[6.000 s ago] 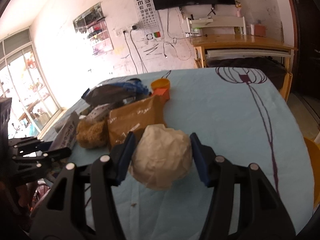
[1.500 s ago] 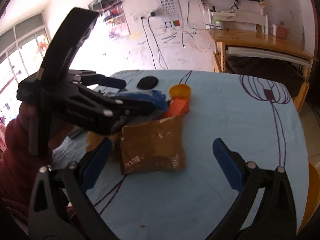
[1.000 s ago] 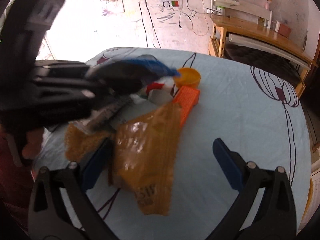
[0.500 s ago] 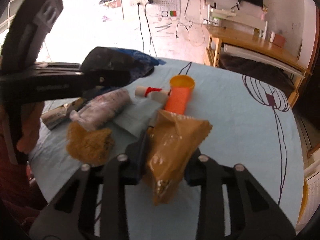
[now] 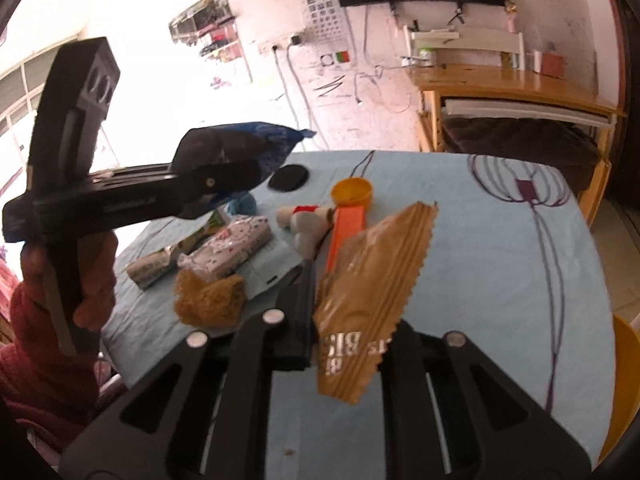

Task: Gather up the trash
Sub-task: 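Carry both wrappers to the orange wastebasket and open both tools over it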

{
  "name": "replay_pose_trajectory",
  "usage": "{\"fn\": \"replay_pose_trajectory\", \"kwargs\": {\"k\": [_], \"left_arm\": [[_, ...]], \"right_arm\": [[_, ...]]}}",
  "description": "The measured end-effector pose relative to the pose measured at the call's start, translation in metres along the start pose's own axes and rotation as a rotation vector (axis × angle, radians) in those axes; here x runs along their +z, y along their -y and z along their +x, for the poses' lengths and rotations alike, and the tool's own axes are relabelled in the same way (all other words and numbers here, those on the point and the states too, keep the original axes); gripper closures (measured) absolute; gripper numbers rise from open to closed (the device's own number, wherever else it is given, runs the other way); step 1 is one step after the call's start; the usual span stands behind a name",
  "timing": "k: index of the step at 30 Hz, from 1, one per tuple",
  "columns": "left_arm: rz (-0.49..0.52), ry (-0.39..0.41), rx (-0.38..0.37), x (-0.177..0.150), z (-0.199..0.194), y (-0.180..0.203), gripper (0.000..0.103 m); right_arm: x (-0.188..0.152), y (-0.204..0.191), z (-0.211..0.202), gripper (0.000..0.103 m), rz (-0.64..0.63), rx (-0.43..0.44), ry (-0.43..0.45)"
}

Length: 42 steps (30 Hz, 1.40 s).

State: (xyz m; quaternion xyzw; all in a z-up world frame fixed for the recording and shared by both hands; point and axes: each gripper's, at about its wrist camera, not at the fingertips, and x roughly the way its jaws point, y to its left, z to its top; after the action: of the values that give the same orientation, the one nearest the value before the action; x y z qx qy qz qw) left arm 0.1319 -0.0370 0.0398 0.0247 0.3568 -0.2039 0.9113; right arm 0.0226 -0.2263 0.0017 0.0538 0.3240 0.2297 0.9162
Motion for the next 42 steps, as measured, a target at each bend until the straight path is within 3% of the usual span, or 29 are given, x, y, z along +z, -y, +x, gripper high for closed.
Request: {"fn": "replay_pose_trajectory", "kwargs": {"k": [8,13,18,22,26,33,36,38,42], "left_arm": [[0.052,0.038,-0.029,0.016,-0.01,0.044,0.085],[0.072,0.014,-0.085,0.031,0.006,0.084,0.085],[0.104,-0.039,-0.15,0.044,0.033,0.136,0.085],[0.125,-0.088,-0.194,0.047,0.062,0.177,0.085],[0.13,-0.151,-0.234,0.043,0.091,0.21,0.085],[0.186,-0.215,-0.228,0.031,0.121,0.256,0.085],[0.198,-0.23,-0.212,0.031,0.131,0.271,0.085],[0.191,-0.241,-0.214,0.031,0.137,0.276,0.085],[0.19,-0.259,-0.212,0.029,0.145,0.284,0.085]], "right_arm": [[0.011,0.053,-0.037,0.093,0.088,-0.048,0.106],[0.012,0.091,-0.059,0.093,0.142,-0.093,0.158],[0.011,0.143,-0.08,0.093,0.213,-0.221,0.196],[-0.004,0.192,-0.081,0.093,0.275,-0.351,0.134],[-0.015,0.228,-0.081,0.093,0.335,-0.424,0.083],[-0.041,0.263,-0.05,0.092,0.358,-0.545,-0.092],[-0.051,0.278,-0.039,0.07,0.367,-0.594,-0.167],[-0.056,0.288,-0.036,0.05,0.393,-0.614,-0.202],[-0.056,0.296,-0.053,0.042,0.442,-0.557,-0.141]]}}
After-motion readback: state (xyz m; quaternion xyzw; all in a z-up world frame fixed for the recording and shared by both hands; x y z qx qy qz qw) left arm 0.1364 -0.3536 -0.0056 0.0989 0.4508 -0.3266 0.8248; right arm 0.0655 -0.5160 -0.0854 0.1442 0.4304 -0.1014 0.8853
